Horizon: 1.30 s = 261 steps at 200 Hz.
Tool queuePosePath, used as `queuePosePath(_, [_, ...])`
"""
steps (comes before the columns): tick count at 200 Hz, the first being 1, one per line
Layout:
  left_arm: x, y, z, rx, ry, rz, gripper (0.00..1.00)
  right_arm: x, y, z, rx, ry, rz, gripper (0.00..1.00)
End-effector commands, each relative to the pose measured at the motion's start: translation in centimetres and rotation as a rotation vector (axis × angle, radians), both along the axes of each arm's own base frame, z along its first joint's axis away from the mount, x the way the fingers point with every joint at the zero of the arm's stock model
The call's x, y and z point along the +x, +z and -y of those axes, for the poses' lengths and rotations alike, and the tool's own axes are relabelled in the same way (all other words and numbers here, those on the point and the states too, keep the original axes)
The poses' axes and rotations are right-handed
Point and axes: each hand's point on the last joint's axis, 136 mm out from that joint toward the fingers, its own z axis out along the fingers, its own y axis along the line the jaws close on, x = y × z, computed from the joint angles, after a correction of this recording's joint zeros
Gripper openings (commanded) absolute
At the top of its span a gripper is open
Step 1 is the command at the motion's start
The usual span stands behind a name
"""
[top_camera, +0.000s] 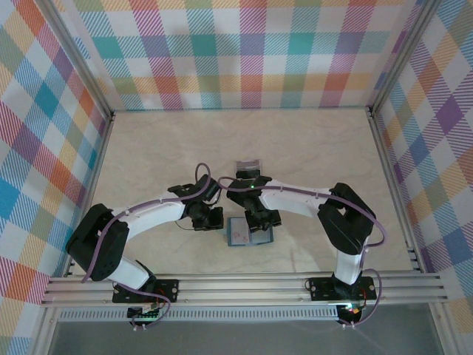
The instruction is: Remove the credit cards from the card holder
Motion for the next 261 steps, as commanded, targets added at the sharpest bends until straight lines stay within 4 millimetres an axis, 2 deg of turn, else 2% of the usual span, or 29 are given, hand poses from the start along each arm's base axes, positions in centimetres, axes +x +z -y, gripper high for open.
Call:
queuePosePath(1, [0.1,1.0,-0.1,0.020,-0.007,0.016,0.18,-0.2,0.6,-0.6,0.063,0.012,-0.007,0.54])
queuePosePath(36, [0.4,2.7,-0.4,0.020,0.001,0.053,0.25,-0.2,1.2,-0.9,0.089,0.012,0.002,0.54])
queuePosePath(92, [0.7,4.8,-0.4,-0.001,0.011,0.089,0.27,0.1,3.2,-1.3,0.124,0.017,0.026,0.55])
queuePosePath(125, [0.9,5.2,0.3,-0.029,0.009,0.090,0.26,0.3,4.3,-1.4,0.131,0.014,0.037,0.54])
queuePosePath(161, [1.1,4.8,2.7,-0.098,-0.011,0.066,0.18,0.4,4.7,-2.0,0.153,0.018,0.037,0.51])
queuePosePath(213, [0.8,2.0,7.6,-0.143,-0.086,-0.012,0.11,0.3,5.6,-3.2,0.217,0.020,0.027,0.45])
queuePosePath(232, [0.7,1.6,9.2,-0.146,-0.118,-0.018,0.11,0.2,5.6,-2.7,0.211,0.003,0.034,0.45])
queuePosePath(261, [0.5,0.7,10.6,-0.135,-0.145,-0.036,0.09,0.2,5.9,-1.2,0.237,-0.051,0.053,0.45])
